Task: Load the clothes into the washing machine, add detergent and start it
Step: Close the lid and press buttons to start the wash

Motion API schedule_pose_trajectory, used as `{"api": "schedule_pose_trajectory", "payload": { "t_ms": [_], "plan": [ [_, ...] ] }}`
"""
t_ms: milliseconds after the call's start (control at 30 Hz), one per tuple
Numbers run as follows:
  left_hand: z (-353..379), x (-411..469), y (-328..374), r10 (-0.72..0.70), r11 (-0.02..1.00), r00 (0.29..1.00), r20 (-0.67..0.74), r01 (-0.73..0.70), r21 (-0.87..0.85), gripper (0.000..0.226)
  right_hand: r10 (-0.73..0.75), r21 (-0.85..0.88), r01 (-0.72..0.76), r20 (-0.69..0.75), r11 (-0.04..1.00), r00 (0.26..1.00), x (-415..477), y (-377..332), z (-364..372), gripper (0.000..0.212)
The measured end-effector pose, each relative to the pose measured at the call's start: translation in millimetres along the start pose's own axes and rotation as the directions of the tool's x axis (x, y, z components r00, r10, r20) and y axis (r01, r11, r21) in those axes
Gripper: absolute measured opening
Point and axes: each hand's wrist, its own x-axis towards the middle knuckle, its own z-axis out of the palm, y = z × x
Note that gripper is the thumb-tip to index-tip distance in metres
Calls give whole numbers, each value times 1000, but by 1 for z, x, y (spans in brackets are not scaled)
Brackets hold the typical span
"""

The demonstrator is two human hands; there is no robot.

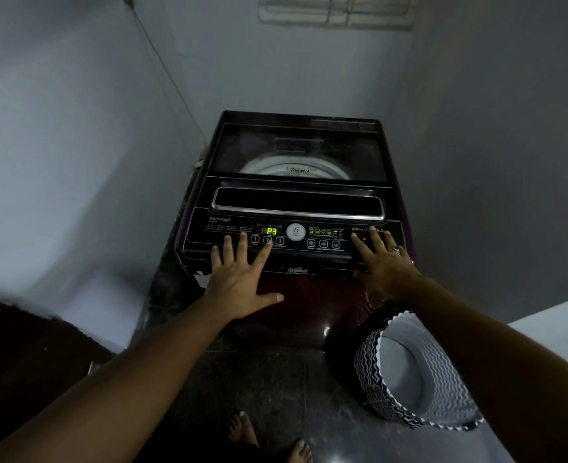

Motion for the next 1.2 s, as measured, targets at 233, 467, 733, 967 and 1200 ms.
{"api": "schedule_pose_trajectory", "payload": {
  "t_ms": [233, 467, 733, 967, 1200],
  "plan": [
    [-4, 10, 30, -80, 996, 993, 85, 83, -34, 124, -2, 21, 2, 16, 1000, 1000, 0, 2, 2, 97],
    [2, 8, 31, -142, 985, 989, 46, 146, -88, 121, -14, 33, 13, 14, 999, 1000, 0, 2, 1, 100],
    [0, 8, 37, -194, 976, 980, 44, 197, -92, 126, -10, 26, 10, 1, 1000, 1000, 2, 2, 5, 103],
    [-2, 11, 41, -209, 970, 975, 71, 216, -109, 127, -6, 33, 6, 4, 999, 1000, 2, 2, 5, 104],
    [-1, 10, 43, -211, 972, 976, 49, 215, -96, 126, -12, 31, 12, -7, 999, 1000, 1, 2, 5, 103]
  ]
}}
